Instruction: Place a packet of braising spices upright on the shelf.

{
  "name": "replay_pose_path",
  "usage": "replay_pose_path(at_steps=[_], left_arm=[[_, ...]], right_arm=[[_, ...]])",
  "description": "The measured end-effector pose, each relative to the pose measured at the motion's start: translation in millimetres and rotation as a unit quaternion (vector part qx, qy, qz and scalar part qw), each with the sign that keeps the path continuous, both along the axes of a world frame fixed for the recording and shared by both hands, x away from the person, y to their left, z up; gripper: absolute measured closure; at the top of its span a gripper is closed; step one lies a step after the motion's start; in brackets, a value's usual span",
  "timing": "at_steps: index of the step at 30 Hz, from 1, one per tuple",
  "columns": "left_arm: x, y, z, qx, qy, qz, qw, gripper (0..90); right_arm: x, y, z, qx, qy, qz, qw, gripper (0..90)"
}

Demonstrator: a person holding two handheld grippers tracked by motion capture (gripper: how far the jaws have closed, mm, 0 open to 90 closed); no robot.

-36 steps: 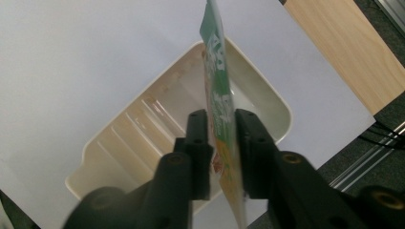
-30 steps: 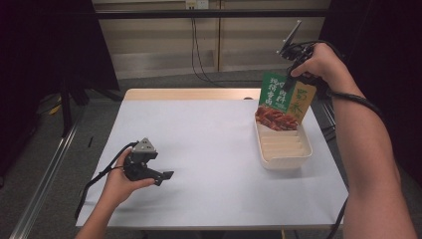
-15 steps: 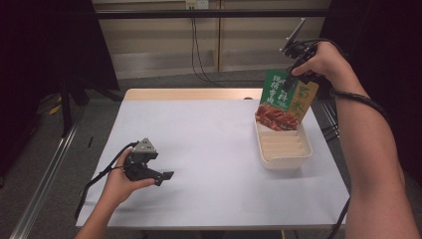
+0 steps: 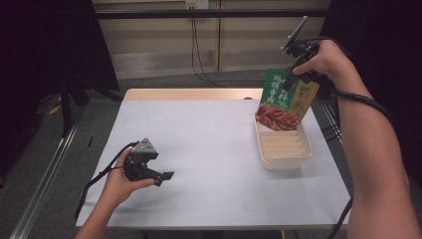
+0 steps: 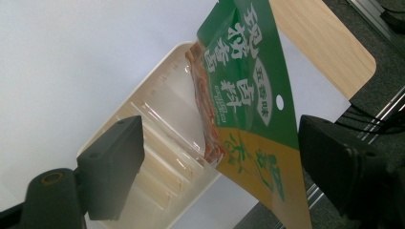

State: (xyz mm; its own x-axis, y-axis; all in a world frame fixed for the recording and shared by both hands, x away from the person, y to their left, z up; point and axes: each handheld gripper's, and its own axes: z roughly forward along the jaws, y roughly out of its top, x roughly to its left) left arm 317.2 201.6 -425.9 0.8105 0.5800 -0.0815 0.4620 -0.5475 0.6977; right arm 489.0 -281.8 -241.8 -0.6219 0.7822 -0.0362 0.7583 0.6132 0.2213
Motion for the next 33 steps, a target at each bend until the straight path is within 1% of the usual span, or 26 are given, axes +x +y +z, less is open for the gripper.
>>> replay_pose_path(at_steps=[1,2,3,4,5,7,9,10,11,12,14,15,18,19,20,22,24,25,26,27,28,29,30,32,33], left_arm=[[0.5,0.8,1.4,0.001,0.009,-0.008,0.9999,8.0],[0.6,0.8,2.0,0.004,0.008,-0.009,0.9999,8.0],[0.2,0.3,2.0,0.004,0.006,-0.007,0.9999,7.9],[-0.2,-0.5,1.5,0.002,0.002,-0.004,1.0000,7.8],[0.0,-0.5,1.9,0.007,0.002,-0.007,1.0000,7.8],[-0.4,-1.4,1.3,0.003,0.005,-0.006,1.0000,7.6],[0.0,-1.5,0.7,0.004,0.004,-0.009,0.9999,7.5],[0.2,-1.4,0.2,0.001,0.006,-0.010,0.9999,7.4],[0.2,-1.2,0.4,0.005,0.001,-0.008,1.0000,7.3],[-0.5,-1.4,0.6,0.004,0.006,-0.006,1.0000,7.3],[-1.4,-2.2,0.5,0.000,0.004,-0.001,1.0000,7.3],[-1.0,-1.4,0.8,-0.001,0.006,-0.006,1.0000,7.3],[-1.5,-1.0,1.5,0.001,0.003,-0.003,1.0000,7.3],[-1.9,-1.0,2.4,0.007,0.003,-0.002,1.0000,7.3],[-2.3,-1.4,1.9,0.006,-0.001,0.000,1.0000,7.3],[-2.5,-1.2,2.6,0.008,0.006,-0.007,0.9999,7.3],[-3.2,-1.2,2.6,0.010,0.003,-0.006,0.9999,7.3],[-3.5,-1.3,2.4,0.009,0.000,-0.004,1.0000,7.3],[-3.6,-1.2,2.3,0.004,-0.002,-0.001,1.0000,7.3],[-3.3,0.1,3.4,0.004,0.007,-0.007,0.9999,7.3],[-3.3,0.5,3.7,0.005,0.007,-0.008,0.9999,7.3],[-3.5,0.8,4.3,0.008,0.007,-0.009,0.9999,7.3],[-3.7,0.9,3.9,0.004,0.006,-0.008,0.9999,7.3],[-4.6,0.7,4.2,0.007,-0.003,-0.002,1.0000,7.2],[-4.7,1.0,4.5,0.005,0.001,-0.004,1.0000,7.3]], right_arm=[[-0.5,-0.1,0.5,-0.001,0.000,0.000,1.0000,17.1],[-0.8,-0.1,0.6,0.001,-0.001,0.000,1.0000,17.1],[-1.2,-0.1,1.0,0.000,-0.002,0.000,1.0000,16.9],[-2.2,0.7,1.8,-0.003,0.001,-0.004,1.0000,16.7],[-2.6,0.8,2.4,-0.004,-0.001,-0.001,1.0000,16.6],[-4.0,1.4,3.9,0.000,-0.005,0.000,1.0000,16.5],[-5.8,1.7,6.3,-0.005,-0.007,0.001,1.0000,15.4],[-7.0,2.3,7.7,-0.005,-0.007,-0.005,1.0000,15.3],[-8.1,2.6,8.4,-0.003,-0.008,-0.004,1.0000,15.4],[-9.1,2.6,9.4,-0.003,-0.008,-0.003,1.0000,15.4],[-11.0,2.0,11.4,-0.003,-0.013,-0.003,0.9999,15.3],[-12.2,1.6,12.4,-0.002,-0.012,-0.003,0.9999,15.3],[-16.3,1.0,17.1,-0.004,-0.015,-0.001,0.9999,15.2],[-17.9,1.3,18.3,-0.002,-0.018,-0.002,0.9998,15.2],[-19.6,2.1,20.2,-0.003,-0.017,-0.003,0.9998,15.2],[-22.9,4.3,22.7,-0.002,-0.016,-0.001,0.9999,15.2],[-25.4,6.2,24.7,0.000,-0.020,0.006,0.9998,15.2],[-26.5,7.2,26.1,-0.003,-0.019,0.007,0.9998,15.1],[-28.4,9.3,26.9,0.000,-0.018,0.003,0.9998,15.1],[-29.4,10.4,27.4,0.002,-0.022,0.008,0.9997,15.1],[-30.7,12.2,28.2,0.002,-0.022,0.008,0.9997,15.0],[-32.2,14.0,28.0,0.005,-0.025,0.011,0.9996,15.0],[-33.3,16.1,27.6,0.007,-0.022,0.014,0.9996,15.0],[-35.6,20.6,26.0,0.008,-0.020,0.017,0.9996,14.8],[-36.5,23.1,24.5,0.010,-0.021,0.018,0.9996,14.8]])
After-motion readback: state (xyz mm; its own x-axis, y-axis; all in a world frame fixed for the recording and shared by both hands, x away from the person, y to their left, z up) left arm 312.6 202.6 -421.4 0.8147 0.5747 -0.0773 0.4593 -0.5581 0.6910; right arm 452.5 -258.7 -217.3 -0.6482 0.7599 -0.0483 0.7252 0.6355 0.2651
